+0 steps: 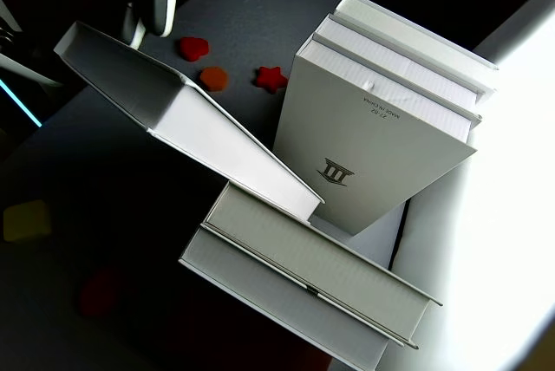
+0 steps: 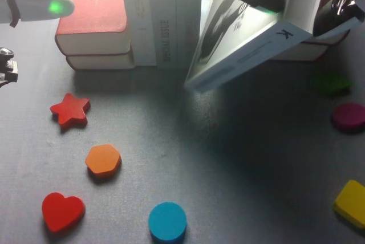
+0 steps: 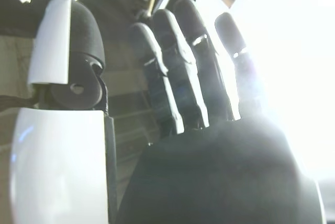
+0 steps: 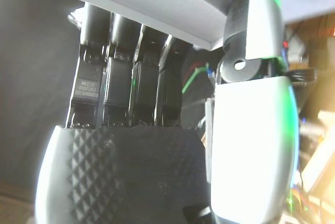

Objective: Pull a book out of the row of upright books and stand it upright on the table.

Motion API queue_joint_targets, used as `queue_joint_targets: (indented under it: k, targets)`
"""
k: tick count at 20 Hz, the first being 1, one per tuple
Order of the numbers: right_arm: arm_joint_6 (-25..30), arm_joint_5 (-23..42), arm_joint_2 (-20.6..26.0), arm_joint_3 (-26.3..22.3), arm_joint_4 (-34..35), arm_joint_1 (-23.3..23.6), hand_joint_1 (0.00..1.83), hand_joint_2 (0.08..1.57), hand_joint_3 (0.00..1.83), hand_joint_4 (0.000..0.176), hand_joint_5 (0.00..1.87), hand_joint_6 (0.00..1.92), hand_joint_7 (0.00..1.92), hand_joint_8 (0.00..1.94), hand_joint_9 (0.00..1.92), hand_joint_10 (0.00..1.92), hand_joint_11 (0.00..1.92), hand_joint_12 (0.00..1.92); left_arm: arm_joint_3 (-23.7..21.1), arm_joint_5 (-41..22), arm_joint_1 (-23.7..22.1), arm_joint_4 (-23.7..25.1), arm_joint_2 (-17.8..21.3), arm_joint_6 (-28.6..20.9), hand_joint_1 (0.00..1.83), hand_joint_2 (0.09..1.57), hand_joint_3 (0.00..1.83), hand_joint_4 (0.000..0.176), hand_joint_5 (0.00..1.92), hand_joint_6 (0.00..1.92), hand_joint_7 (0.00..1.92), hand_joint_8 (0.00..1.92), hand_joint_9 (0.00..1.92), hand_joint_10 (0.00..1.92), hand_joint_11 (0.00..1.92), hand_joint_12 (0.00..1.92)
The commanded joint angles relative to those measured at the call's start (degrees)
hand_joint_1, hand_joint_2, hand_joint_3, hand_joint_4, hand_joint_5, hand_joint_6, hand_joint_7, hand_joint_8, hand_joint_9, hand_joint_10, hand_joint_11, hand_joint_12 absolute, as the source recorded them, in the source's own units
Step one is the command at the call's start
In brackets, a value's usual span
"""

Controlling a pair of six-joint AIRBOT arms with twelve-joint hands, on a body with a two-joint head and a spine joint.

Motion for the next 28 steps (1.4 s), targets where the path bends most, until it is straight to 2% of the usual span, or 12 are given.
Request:
queue_joint_targets:
  k: [1, 4, 5, 6, 8, 11, 13, 16, 19, 25, 26, 28]
  targets:
    - [-0.91, -2.54, 0.12, -0.22, 5.08, 0.00, 1.35, 1.21, 0.00, 0.000, 0.60, 1.39, 0.90, 1.10, 0.80, 1.38, 0.44, 1.37, -0.37, -5.66, -0.34, -4.31, 0.08, -0.50, 1.24, 1.01, 0.00, 0.000, 0.75, 0.32, 0.88, 0.07, 0.56, 0.62, 0.00, 1.50]
    - [-1.47, -1.05, 0.32, -0.51, 7.94, -1.73, 1.35, 1.21, 0.00, 0.000, 0.60, 1.39, 0.90, 1.10, 0.80, 1.38, 0.44, 1.37, -0.49, -5.81, -0.22, -4.46, 0.10, -0.50, 1.27, 1.01, 0.00, 0.000, 0.75, 0.31, 0.83, 0.04, 0.54, 0.63, 0.00, 1.48]
    - [-1.56, -0.48, 0.41, -0.73, 8.52, -1.98, 1.35, 1.21, 0.00, 0.000, 0.60, 1.39, 0.90, 1.10, 0.80, 1.38, 0.44, 1.37, -0.53, -5.85, -0.23, -4.46, 0.08, -0.50, 1.27, 1.01, 0.00, 0.000, 0.76, 0.30, 0.84, 0.04, 0.53, 0.58, 0.00, 1.42]
    - [-1.81, 0.02, 0.49, -0.97, 9.25, -2.17, 1.35, 1.21, 0.00, 0.000, 0.60, 1.39, 0.90, 1.10, 0.80, 1.38, 0.44, 1.37, -0.55, -5.88, -0.24, -4.46, 0.03, -0.50, 1.30, 1.01, 0.00, 0.000, 0.76, 0.27, 0.88, 0.04, 0.57, 0.52, 0.00, 1.28]
    - [-2.41, 0.66, 0.58, -1.22, 10.40, -2.47, 1.35, 1.21, 0.00, 0.000, 0.60, 1.39, 0.90, 1.10, 0.80, 1.38, 0.44, 1.37, -0.55, -5.92, -0.21, -4.46, -0.05, -0.50, 1.29, 1.00, 0.00, 0.000, 0.78, 0.28, 0.88, 0.04, 0.56, 0.50, 0.00, 1.30]
    - [-2.49, 2.10, 0.72, -1.65, 11.74, -2.60, 1.35, 1.21, 0.00, 0.000, 0.60, 1.39, 0.90, 1.10, 0.80, 1.38, 0.44, 1.37, -0.54, -5.92, -0.12, -4.50, 0.00, -0.50, 1.26, 0.99, 0.00, 0.000, 0.79, 0.28, 0.87, 0.03, 0.57, 0.50, 0.00, 1.44]
    - [-3.46, 2.68, 0.76, -1.67, 13.60, -2.63, 1.35, 1.21, 0.00, 0.000, 0.60, 1.39, 0.89, 1.10, 0.80, 1.38, 0.44, 1.37, -0.56, -6.14, -0.09, -4.53, -0.03, -0.50, 1.27, 0.99, 0.00, 0.000, 0.80, 0.33, 0.91, 0.05, 0.56, 0.59, 0.00, 1.47]
    - [-5.21, 2.50, 0.56, -1.27, 15.59, -2.68, 1.35, 1.21, 0.00, 0.000, 0.60, 1.39, 0.89, 1.10, 0.80, 1.38, 0.44, 1.37, -0.56, -6.15, -0.21, -4.52, -0.12, -0.50, 1.28, 0.98, 0.00, 0.000, 0.78, 0.37, 0.92, 0.06, 0.56, 0.63, 0.00, 1.37]
    - [-6.35, 1.53, 0.48, -0.81, 16.55, -3.19, 1.35, 1.21, 0.00, 0.000, 0.60, 1.39, 0.89, 1.10, 0.80, 1.38, 0.44, 1.37, -0.56, -6.17, -0.18, -4.53, -0.09, -0.50, 1.29, 1.00, 0.00, 0.000, 0.75, 0.38, 0.89, 0.05, 0.52, 0.65, 0.00, 1.47]
    - [-6.41, 0.83, 0.46, -0.51, 15.81, -3.62, 1.35, 1.21, 0.00, 0.000, 0.60, 1.39, 0.89, 1.10, 0.80, 1.38, 0.44, 1.38, -0.56, -6.34, 0.00, -4.82, -0.23, -0.50, 1.28, 0.98, 0.00, 0.000, 0.79, 0.26, 0.90, 0.04, 0.58, 0.57, 0.00, 1.28]
    - [-6.41, 0.47, 0.50, -0.49, 15.44, -3.63, 1.35, 1.21, 0.00, 0.000, 0.60, 1.39, 0.89, 1.10, 0.80, 1.38, 0.44, 1.38, -0.55, -6.37, 0.07, -4.96, -0.23, -0.50, 1.29, 0.99, 0.00, 0.000, 0.79, 0.26, 0.87, 0.03, 0.58, 0.57, 0.01, 1.42]
    - [-6.46, -0.94, 0.47, -0.11, 14.40, -3.63, 1.35, 1.21, 0.00, 0.000, 0.60, 1.39, 0.89, 1.10, 0.80, 1.38, 0.44, 1.38, -0.55, -6.49, 0.21, -5.12, -0.23, -0.50, 1.30, 1.01, 0.01, 0.000, 0.81, 0.29, 0.87, 0.03, 0.56, 0.58, 0.01, 1.49]
